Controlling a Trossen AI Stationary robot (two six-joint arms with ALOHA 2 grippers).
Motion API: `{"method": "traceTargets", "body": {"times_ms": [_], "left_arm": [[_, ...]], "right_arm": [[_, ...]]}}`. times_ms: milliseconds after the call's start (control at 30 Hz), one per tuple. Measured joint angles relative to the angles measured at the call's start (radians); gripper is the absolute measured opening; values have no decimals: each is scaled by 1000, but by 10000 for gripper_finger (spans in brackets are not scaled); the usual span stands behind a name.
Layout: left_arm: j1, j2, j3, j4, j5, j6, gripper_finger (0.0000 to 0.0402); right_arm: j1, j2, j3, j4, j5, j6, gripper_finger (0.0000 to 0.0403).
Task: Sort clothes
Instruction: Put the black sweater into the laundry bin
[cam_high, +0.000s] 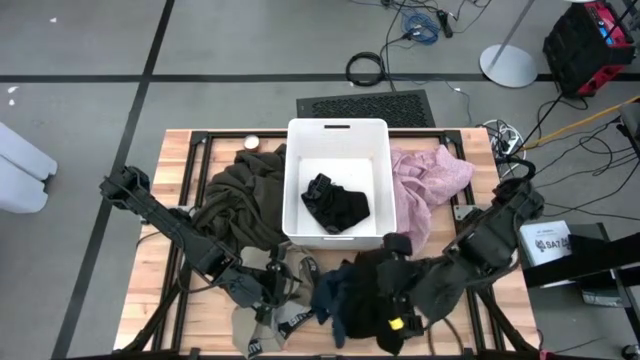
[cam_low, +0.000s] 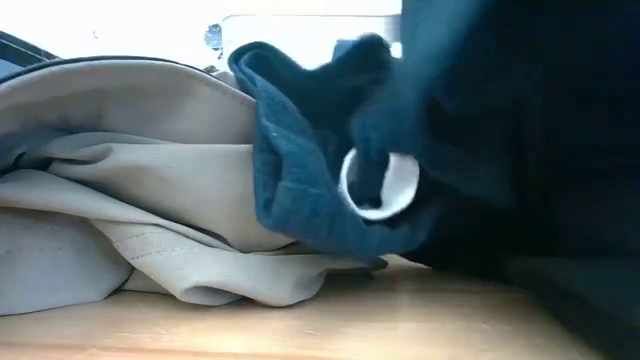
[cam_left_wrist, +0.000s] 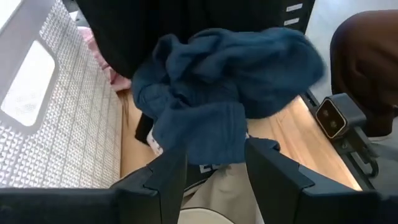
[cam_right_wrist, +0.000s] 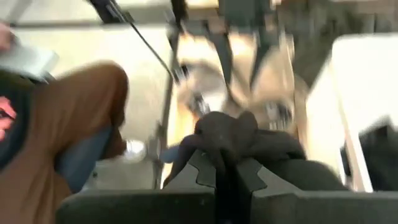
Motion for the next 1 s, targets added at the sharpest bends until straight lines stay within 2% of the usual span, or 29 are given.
{"method": "traceTargets", "body": {"times_ms": [300, 400, 500, 600, 767, 833, 867, 1000], "left_arm": [[-1, 0, 0, 18, 27, 18, 171], [0, 0, 0, 18, 37, 19, 171], [-2, 0, 0, 17, 47, 19, 171], [-5, 0, 0, 16, 47, 19, 171], [-7, 0, 0, 11, 47, 19, 171], [-7, 0, 0, 11, 47, 19, 171], [-7, 0, 0, 11, 47, 19, 171], [-6, 0, 0, 18, 47, 19, 171]], "right_arm": [[-16, 0, 117, 294, 5, -363, 0], [-38, 0, 139, 358, 6, -419, 0], [-59, 0, 150, 332, -14, -410, 0], [-73, 0, 152, 185, -23, -282, 0], [-78, 11, 152, -264, -138, 178, 0], [-64, 26, 149, -394, -189, 349, 1], [-58, 28, 134, -379, -221, 404, 1], [-27, 26, 93, -256, -341, 450, 2]]}}
